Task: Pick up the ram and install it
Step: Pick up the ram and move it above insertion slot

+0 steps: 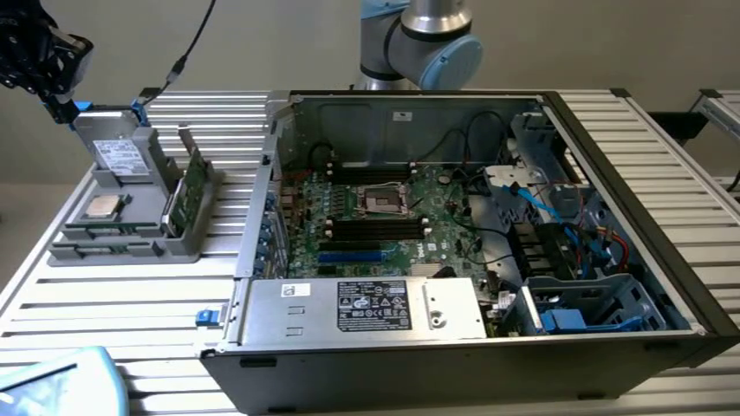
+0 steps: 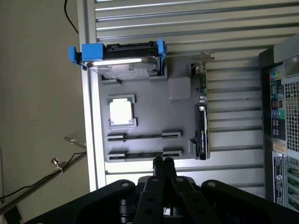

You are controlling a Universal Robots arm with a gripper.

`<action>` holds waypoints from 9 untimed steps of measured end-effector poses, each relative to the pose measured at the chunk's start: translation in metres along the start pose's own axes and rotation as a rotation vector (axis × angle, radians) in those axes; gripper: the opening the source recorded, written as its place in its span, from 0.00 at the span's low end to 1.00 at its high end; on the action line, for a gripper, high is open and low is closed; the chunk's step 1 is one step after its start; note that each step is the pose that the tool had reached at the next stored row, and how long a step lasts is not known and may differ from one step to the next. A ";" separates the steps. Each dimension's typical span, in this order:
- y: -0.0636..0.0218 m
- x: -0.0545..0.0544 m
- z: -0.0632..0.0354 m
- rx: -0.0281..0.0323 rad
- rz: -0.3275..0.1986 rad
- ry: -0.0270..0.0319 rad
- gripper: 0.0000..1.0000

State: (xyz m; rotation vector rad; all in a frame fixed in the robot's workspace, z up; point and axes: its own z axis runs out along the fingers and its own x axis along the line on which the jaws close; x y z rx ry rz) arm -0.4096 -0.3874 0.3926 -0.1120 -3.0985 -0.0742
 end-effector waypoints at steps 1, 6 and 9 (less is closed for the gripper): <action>0.0000 0.000 0.0000 0.0000 0.000 0.0000 0.11; 0.0000 0.000 0.0000 -0.0012 -0.069 0.0004 0.11; 0.0000 0.000 0.0001 -0.0060 -0.124 0.0036 0.11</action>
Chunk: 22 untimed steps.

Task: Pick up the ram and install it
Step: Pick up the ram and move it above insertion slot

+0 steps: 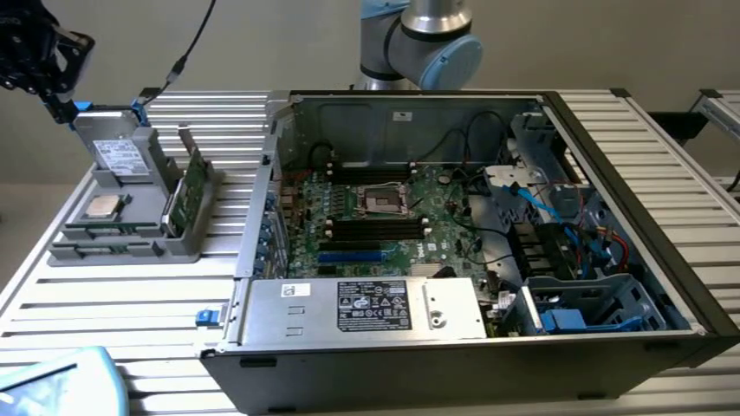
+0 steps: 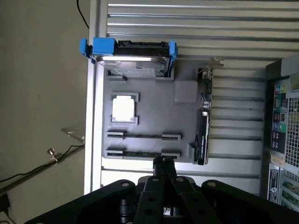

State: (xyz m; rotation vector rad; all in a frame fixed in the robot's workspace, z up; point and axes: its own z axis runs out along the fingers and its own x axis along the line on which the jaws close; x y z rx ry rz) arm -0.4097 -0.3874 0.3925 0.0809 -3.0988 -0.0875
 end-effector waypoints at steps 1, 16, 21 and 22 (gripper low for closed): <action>0.0000 0.000 0.0002 -0.0030 -0.018 0.0007 0.11; -0.0001 0.000 0.0019 -0.0027 -0.290 0.0172 0.11; -0.0002 0.000 0.0026 0.0008 -0.381 0.0231 0.11; -0.0002 0.000 0.0027 0.0016 -0.399 0.0243 0.11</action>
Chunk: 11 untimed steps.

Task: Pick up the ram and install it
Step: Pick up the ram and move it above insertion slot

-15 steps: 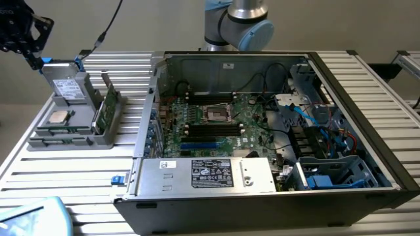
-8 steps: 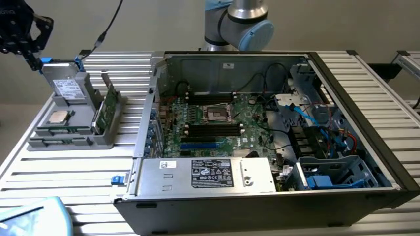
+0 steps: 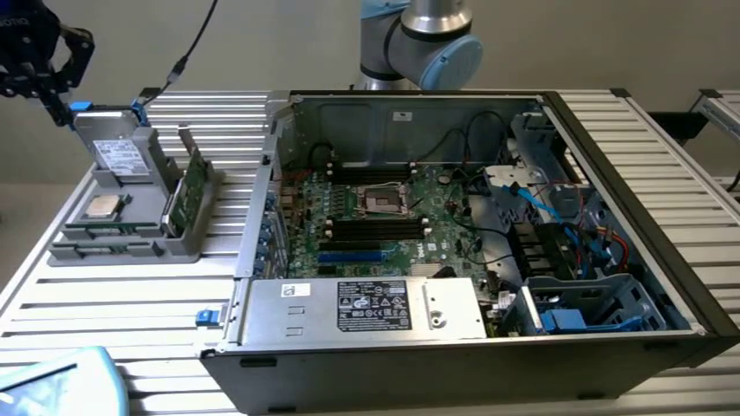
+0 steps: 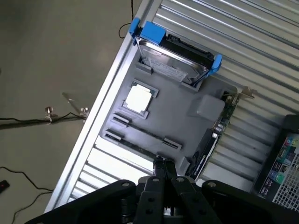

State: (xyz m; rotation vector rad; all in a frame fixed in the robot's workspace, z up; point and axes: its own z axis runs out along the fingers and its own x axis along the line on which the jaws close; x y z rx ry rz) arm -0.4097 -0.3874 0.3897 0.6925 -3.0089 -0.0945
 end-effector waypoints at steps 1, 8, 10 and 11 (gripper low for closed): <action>0.0000 0.000 0.0001 0.0006 -0.017 0.0013 0.11; -0.0001 0.000 0.0011 0.0055 -0.145 0.0104 0.11; -0.0001 0.000 0.0015 0.0069 -0.181 0.0129 0.11; -0.0001 0.000 0.0016 0.0075 -0.199 0.0142 0.11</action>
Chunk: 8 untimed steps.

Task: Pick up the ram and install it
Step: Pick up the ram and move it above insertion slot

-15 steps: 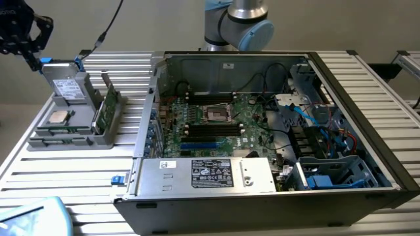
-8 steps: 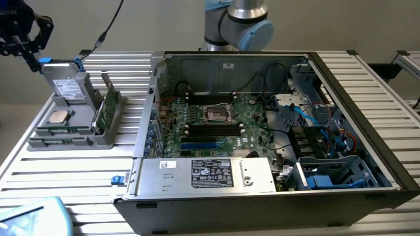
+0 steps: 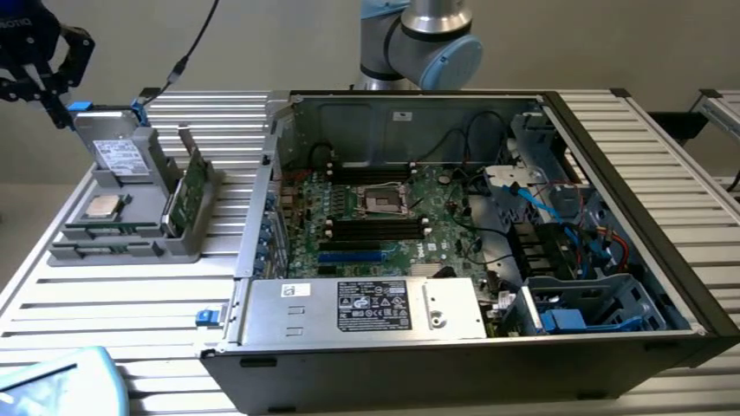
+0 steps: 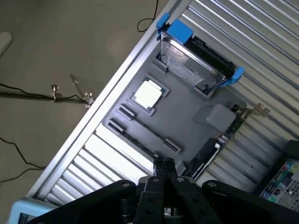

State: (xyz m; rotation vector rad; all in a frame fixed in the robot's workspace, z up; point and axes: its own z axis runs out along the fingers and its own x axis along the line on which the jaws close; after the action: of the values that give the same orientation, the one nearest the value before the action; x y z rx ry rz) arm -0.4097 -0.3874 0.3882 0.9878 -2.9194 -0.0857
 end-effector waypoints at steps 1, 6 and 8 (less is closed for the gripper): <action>0.0000 0.000 0.0001 0.0007 -0.018 0.0013 0.11; -0.0001 0.000 0.0009 0.0041 -0.109 0.0078 0.11; -0.0001 0.000 0.0011 0.0055 -0.144 0.0104 0.11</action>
State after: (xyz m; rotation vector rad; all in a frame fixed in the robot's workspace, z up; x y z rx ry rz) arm -0.4098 -0.3874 0.3870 1.1951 -2.8368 -0.0788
